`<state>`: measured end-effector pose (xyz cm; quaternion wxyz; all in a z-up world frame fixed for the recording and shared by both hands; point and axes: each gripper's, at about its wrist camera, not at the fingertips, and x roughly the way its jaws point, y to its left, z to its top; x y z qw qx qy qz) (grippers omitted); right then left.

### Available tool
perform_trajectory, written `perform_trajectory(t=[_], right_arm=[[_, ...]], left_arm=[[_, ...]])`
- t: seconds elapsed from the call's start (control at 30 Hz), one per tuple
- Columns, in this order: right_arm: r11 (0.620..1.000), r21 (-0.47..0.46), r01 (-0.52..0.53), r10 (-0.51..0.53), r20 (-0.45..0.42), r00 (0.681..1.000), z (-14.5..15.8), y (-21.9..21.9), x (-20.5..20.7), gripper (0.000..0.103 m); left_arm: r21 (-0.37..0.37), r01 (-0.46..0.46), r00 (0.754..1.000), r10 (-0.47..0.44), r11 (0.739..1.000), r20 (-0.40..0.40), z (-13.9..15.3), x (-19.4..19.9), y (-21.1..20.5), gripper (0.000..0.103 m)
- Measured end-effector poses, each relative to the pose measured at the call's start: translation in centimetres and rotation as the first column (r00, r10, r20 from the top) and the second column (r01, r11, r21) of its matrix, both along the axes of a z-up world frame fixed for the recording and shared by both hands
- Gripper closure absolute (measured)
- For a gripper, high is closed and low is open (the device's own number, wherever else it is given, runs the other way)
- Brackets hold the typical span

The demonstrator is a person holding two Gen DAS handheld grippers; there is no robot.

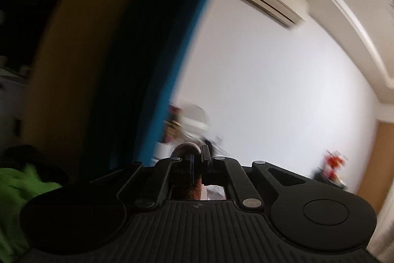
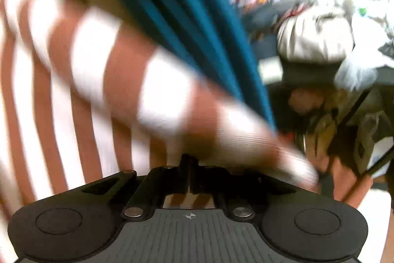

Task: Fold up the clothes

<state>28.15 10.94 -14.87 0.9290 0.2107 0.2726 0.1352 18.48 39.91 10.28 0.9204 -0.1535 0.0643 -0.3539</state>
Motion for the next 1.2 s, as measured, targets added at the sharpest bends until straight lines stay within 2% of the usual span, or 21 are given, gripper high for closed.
perform_trajectory(t=[0.07, 0.13, 0.27, 0.3, 0.4, 0.53, 0.57, 0.63, 0.73, 0.9, 1.0, 1.07, 1.13, 1.17, 1.2], right_arm=[[0.999, 0.034, 0.028, -0.03, 0.06, 0.998, 2.2, -1.4, 0.0, 0.103], [0.999, 0.022, 0.039, -0.041, 0.091, 0.995, 3.5, -2.4, 0.1, 0.102], [0.999, -0.044, 0.023, -0.022, 0.022, 1.0, 2.5, -2.7, 0.3, 0.1], [0.998, -0.054, 0.014, -0.014, -0.004, 1.0, 2.0, -2.6, 0.4, 0.097], [0.998, -0.048, -0.042, 0.036, -0.116, 0.993, -1.4, -1.4, -0.2, 0.076], [0.983, -0.057, -0.172, 0.156, -0.223, 0.962, -4.6, 2.6, -2.0, 0.065], [0.975, -0.066, -0.211, 0.191, -0.23, 0.954, -4.9, 3.7, -2.3, 0.061], [0.954, -0.083, -0.288, 0.26, -0.245, 0.934, -5.5, 5.9, -3.1, 0.045], [0.927, -0.111, -0.359, 0.321, -0.261, 0.91, -6.3, 8.6, -3.4, 0.033], [0.894, -0.114, -0.433, 0.393, -0.266, 0.88, -7.0, 11.9, -2.4, 0.024], [0.863, -0.104, -0.495, 0.455, -0.267, 0.85, -7.3, 14.0, -1.7, 0.024], [0.839, -0.1, -0.535, 0.493, -0.277, 0.825, -7.7, 15.2, -1.2, 0.031], [0.832, -0.093, -0.548, 0.499, -0.306, 0.81, -7.9, 15.8, -0.9, 0.057], [0.842, -0.076, -0.534, 0.489, -0.31, 0.815, -7.8, 15.5, -0.7, 0.064], [0.852, -0.06, -0.52, 0.478, -0.314, 0.82, -7.7, 15.3, -0.6, 0.078]], left_arm=[[-0.026, -0.071, 0.998, 0.071, 0.997, -0.002, 0.0, 0.1, 1.5, 0.098], [-0.041, -0.118, 0.993, 0.118, 0.992, -0.002, 0.0, 0.1, 2.8, 0.098], [-0.011, -0.171, 0.985, 0.17, 0.985, -0.033, -1.4, 0.6, 3.2, 0.098], [0.006, -0.178, 0.983, 0.178, 0.984, -0.052, -2.1, 0.9, 3.0, 0.098], [0.048, -0.197, 0.974, 0.201, 0.979, -0.107, -4.2, 2.0, 2.2, 0.098], [0.061, -0.216, 0.962, 0.223, 0.974, -0.157, -5.2, 3.8, 2.2, 0.098], [0.063, -0.218, 0.961, 0.226, 0.974, -0.159, -5.2, 4.0, 2.5, 0.098], [0.068, -0.216, 0.963, 0.224, 0.974, -0.152, -4.9, 4.4, 2.4, 0.098], [0.072, -0.2, 0.968, 0.209, 0.977, -0.142, -4.4, 4.3, 2.3, 0.098], [0.096, -0.129, 0.984, 0.139, 0.987, -0.112, -3.9, 3.2, 1.2, 0.098], [0.103, -0.09, 0.992, 0.098, 0.991, -0.082, -3.2, 2.2, 0.9, 0.098], [0.107, -0.065, 0.995, 0.072, 0.992, -0.062, -2.6, 1.6, 0.7, 0.098], [0.105, -0.069, 0.996, 0.075, 0.992, -0.051, -2.2, 1.3, 1.1, 0.098], [0.104, -0.075, 0.995, 0.081, 0.992, -0.052, -2.1, 1.2, 1.4, 0.098], [0.103, -0.085, 0.994, 0.091, 0.991, -0.054, -2.2, 1.2, 1.7, 0.098]])
